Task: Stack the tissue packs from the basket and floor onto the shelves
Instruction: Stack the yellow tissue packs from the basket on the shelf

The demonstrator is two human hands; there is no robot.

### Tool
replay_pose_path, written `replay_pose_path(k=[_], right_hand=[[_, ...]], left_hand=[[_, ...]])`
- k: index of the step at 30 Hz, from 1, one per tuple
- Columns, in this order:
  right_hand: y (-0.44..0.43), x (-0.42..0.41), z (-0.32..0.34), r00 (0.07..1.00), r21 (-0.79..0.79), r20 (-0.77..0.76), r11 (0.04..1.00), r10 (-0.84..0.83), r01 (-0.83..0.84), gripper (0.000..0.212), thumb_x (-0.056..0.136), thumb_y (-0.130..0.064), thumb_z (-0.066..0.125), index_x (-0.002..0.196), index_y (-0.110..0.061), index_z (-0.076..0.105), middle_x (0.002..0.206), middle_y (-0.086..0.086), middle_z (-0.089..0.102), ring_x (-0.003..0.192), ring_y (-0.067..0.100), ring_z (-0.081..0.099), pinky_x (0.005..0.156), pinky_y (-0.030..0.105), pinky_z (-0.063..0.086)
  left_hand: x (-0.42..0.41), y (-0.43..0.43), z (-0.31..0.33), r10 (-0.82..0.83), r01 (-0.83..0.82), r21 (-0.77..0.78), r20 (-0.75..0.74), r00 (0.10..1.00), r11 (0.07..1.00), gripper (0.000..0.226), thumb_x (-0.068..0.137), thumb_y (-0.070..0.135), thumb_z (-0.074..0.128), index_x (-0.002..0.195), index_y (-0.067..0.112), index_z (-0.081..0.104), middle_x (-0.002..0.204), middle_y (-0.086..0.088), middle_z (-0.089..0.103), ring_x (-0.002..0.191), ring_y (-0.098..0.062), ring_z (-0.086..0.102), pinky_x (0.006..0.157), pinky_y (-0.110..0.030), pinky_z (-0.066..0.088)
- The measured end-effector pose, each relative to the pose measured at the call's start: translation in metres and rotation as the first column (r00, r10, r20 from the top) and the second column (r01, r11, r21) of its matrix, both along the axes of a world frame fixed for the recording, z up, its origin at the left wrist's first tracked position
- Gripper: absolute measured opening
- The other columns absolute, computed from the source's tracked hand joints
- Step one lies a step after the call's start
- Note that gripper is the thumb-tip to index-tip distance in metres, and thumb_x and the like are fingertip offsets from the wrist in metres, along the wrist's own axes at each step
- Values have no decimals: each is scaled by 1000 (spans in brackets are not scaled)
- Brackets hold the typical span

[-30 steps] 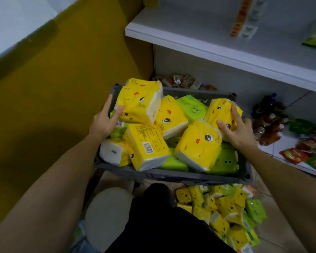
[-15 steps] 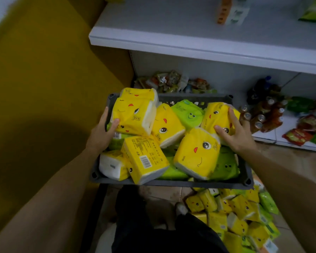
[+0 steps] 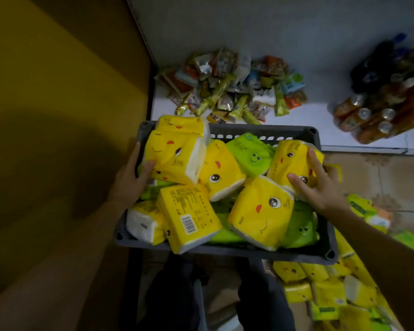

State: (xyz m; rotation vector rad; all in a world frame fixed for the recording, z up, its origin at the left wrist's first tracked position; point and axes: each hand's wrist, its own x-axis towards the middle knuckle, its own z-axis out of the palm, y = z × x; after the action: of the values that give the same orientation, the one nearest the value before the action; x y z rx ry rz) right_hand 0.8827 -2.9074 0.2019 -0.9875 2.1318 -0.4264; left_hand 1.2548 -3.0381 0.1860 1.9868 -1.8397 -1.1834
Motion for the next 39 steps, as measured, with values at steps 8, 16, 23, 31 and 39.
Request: replay_pose_path(k=[8,16,23,31,39], right_hand=[[-34,7,-153,1000,-41,-7,999,19,-19,89,73,-65,56,145,-43,10,147,16,20,135,36,28,108,47,28],[-82,10,-254,996,-104,-53,991,77,-82,88,81,-60,57,149,-33,7,146,18,32,129,34,37,98,31,31],[-84,13,-319,999,-166,25,986,-20,24,88,55,-89,46,127,-72,-2,147,9,29,130,32,37,109,50,31],[-86,16,-316,1000,-108,28,994,15,-12,98,59,-84,46,138,-57,-5,150,13,19,136,36,26,113,48,23],[-97,40,-221,909,107,-312,961,276,-254,70,90,-54,44,148,-35,8,156,15,3,138,39,22,110,45,25]], left_hand=[[9,-20,-163,32,-33,-39,-28,999,999,73,85,60,39,148,37,11,140,-19,45,125,-37,46,101,-44,36],[12,-65,-255,19,-26,-123,-58,998,992,76,80,57,37,148,35,10,151,-8,31,135,-32,35,110,-44,29],[22,-87,-298,-2,-5,-244,-28,1000,970,65,93,41,43,150,27,14,149,-13,35,135,-31,35,107,-42,31],[30,-81,-298,-22,14,-133,-57,998,991,95,68,81,25,149,34,11,149,-8,36,133,-26,38,106,-42,33],[23,-91,-233,-32,24,66,114,993,998,77,89,57,47,149,18,19,153,-15,18,141,-32,20,115,-41,20]])
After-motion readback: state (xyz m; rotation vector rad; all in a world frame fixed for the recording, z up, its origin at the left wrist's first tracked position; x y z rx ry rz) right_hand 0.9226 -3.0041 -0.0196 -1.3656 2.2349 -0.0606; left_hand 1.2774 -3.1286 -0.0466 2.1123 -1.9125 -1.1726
